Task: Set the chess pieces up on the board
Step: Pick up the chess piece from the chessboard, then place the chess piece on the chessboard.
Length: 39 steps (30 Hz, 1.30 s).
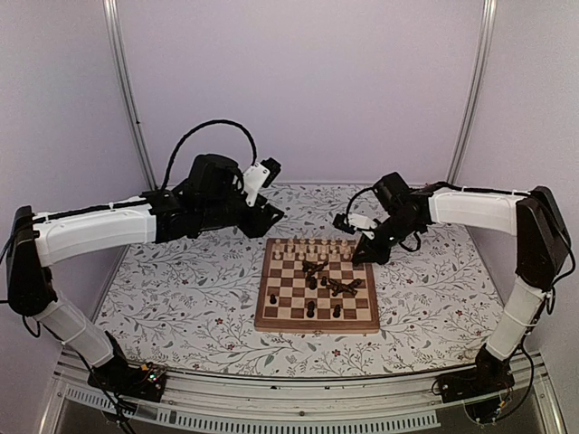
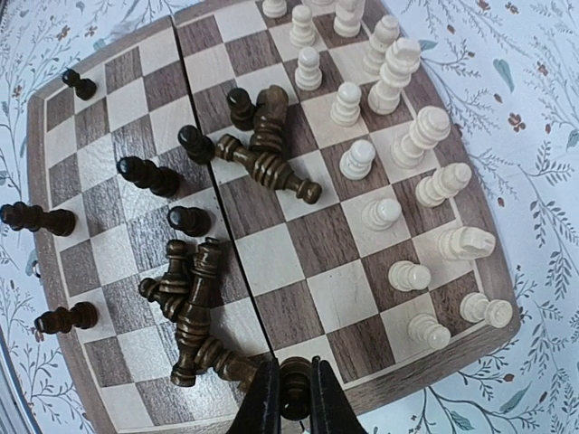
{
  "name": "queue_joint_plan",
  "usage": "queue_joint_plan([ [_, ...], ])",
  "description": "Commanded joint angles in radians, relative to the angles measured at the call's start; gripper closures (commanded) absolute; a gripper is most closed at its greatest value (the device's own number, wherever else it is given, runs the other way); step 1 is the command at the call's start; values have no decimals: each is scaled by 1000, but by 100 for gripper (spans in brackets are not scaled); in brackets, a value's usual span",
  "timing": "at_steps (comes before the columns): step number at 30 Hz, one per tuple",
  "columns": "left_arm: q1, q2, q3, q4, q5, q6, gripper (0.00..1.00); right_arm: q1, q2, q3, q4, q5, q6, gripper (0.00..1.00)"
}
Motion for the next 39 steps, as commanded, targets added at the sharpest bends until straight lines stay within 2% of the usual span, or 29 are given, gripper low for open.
queue_joint_plan([
  [1, 3, 7, 13, -3, 7, 15, 43, 7, -77, -35, -17, -47, -2, 93],
  [6, 4, 9, 15, -4, 7, 16, 43, 16, -132, -115, -29, -88, -29, 93],
  [15, 4, 12, 18, -9, 5, 17, 43, 87, -167, -226, -6, -28, -64, 92],
  [39, 4, 19, 24, -22, 13, 17, 43, 107, -119, -239, 4, -18, -72, 88],
])
